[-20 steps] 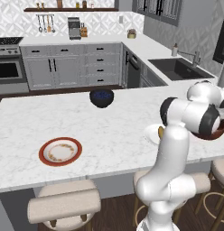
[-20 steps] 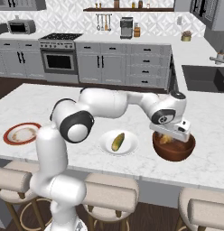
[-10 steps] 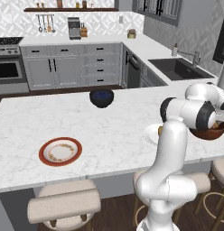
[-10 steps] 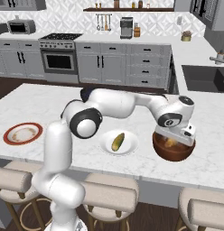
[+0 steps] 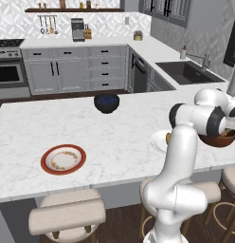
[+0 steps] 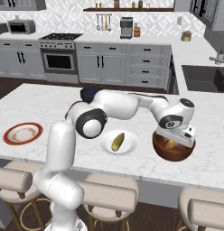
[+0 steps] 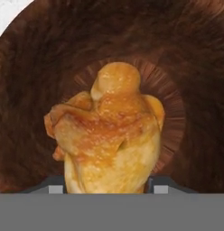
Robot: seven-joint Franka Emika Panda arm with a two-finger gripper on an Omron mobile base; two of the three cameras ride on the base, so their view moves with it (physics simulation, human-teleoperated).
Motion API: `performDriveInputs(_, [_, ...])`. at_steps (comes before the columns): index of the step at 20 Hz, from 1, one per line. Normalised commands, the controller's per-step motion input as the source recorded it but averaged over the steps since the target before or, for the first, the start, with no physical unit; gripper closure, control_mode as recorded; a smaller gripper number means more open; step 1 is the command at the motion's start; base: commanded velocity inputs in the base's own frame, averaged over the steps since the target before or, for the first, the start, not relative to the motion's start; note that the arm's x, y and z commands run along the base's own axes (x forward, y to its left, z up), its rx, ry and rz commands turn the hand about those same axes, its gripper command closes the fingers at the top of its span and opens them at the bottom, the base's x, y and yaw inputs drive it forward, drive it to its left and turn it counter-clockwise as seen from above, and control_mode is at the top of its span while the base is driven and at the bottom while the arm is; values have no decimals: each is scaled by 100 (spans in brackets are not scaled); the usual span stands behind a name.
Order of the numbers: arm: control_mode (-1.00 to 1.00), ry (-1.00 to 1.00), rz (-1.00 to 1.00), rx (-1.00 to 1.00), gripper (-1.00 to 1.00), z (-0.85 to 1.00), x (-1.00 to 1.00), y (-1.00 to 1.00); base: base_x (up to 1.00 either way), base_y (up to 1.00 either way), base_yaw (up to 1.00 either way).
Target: Pick the chicken drumstick and cucumber from their plates and place them in the bowl. Then put the bowl in the fridge.
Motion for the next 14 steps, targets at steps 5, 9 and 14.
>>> performDriveInputs(5, [-100,2,-1,0,-100,0,3,2,0,0,0])
performDriveInputs(9, [-100,-8,-1,0,-100,26,-23,21,0,0,0])
performDriveInputs(14, [-100,-12,0,-4,-100,47,-70,73,0,0,0])
